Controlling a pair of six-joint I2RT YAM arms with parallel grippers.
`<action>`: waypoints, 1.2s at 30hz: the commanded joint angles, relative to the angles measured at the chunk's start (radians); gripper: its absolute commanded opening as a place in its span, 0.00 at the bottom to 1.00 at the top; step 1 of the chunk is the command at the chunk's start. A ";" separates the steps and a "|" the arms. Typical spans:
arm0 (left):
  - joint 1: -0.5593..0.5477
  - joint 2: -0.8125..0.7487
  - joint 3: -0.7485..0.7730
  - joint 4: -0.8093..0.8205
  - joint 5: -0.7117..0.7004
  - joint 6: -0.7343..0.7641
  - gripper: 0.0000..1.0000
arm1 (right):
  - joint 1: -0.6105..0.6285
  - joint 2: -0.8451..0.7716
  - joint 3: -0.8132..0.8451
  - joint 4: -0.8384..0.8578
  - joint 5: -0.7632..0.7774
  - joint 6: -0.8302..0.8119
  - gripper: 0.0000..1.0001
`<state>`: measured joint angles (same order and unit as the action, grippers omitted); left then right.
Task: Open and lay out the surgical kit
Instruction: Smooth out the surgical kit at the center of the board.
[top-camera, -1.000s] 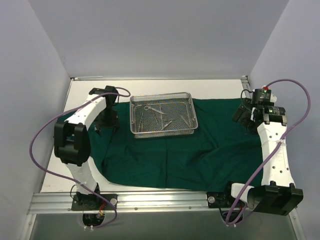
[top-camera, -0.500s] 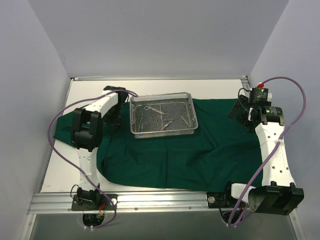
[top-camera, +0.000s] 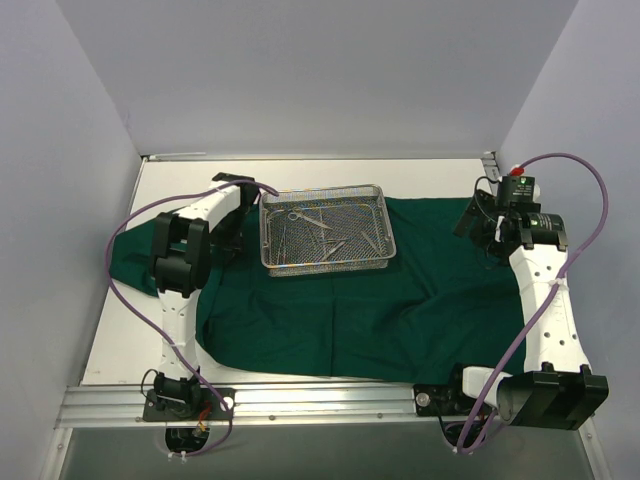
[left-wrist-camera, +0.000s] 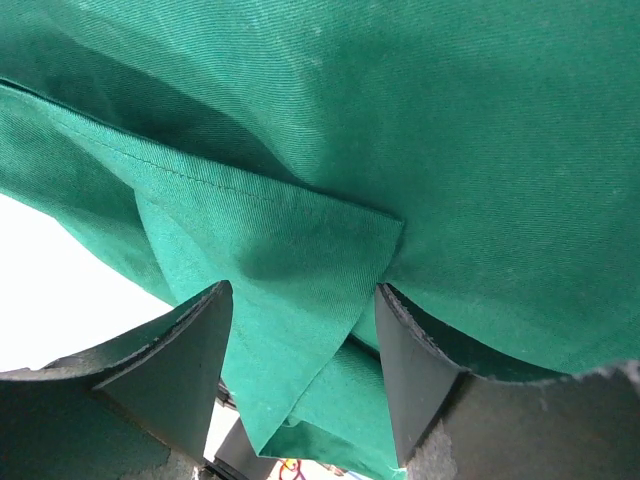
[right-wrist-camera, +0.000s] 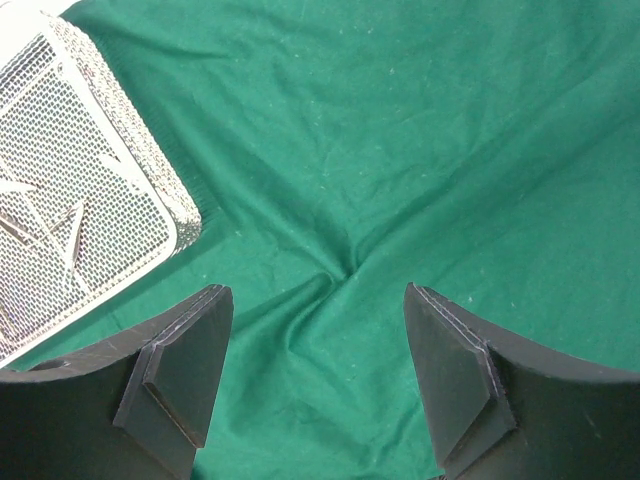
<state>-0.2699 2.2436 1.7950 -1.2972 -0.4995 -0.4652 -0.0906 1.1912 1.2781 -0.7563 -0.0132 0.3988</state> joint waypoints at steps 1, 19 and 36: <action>-0.005 0.010 0.003 0.009 -0.037 0.013 0.68 | 0.006 -0.015 -0.019 0.011 -0.011 -0.008 0.70; 0.046 -0.111 -0.016 -0.031 -0.057 -0.004 0.17 | 0.057 0.034 0.006 0.020 -0.039 -0.011 0.70; 0.696 -1.021 -0.316 -0.158 0.073 -0.110 0.02 | 0.581 0.265 0.260 0.057 -0.143 -0.045 0.69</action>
<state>0.3771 1.3315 1.4910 -1.3220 -0.4511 -0.6056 0.4290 1.4715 1.4925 -0.7177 -0.1181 0.3679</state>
